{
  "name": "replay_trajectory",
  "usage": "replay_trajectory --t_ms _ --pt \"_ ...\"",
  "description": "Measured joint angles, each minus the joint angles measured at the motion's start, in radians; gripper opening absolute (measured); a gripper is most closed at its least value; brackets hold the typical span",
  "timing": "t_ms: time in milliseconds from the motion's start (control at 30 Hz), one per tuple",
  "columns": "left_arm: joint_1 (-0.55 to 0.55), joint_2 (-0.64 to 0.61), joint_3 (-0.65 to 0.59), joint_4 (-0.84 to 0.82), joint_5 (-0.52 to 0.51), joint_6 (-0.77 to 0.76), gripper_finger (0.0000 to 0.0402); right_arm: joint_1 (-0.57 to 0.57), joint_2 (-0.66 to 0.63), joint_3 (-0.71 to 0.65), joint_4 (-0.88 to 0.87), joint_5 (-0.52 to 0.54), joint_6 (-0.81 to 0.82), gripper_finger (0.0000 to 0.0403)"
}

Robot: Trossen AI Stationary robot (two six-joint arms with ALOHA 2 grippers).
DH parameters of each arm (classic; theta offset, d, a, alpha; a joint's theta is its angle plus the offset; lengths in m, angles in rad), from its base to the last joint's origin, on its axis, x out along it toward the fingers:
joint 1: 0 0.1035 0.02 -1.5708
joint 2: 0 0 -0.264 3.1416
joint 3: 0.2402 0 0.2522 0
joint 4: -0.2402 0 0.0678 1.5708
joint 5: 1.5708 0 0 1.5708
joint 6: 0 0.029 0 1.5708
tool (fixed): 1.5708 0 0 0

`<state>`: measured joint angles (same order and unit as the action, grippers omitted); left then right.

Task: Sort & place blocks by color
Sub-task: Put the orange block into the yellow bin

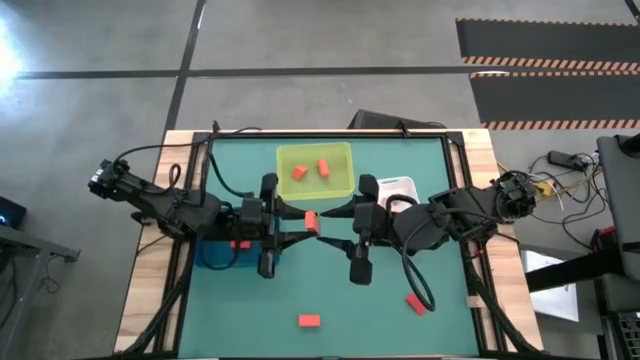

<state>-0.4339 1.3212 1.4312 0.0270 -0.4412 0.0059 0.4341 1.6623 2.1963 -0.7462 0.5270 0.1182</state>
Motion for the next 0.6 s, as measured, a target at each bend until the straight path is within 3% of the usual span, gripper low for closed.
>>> replay_trajectory --t_ms 600 --pt "0.002 0.000 0.000 0.043 0.003 0.001 0.0112 -0.039 0.010 -0.004 0.028 -0.067 -0.021 0.0200"
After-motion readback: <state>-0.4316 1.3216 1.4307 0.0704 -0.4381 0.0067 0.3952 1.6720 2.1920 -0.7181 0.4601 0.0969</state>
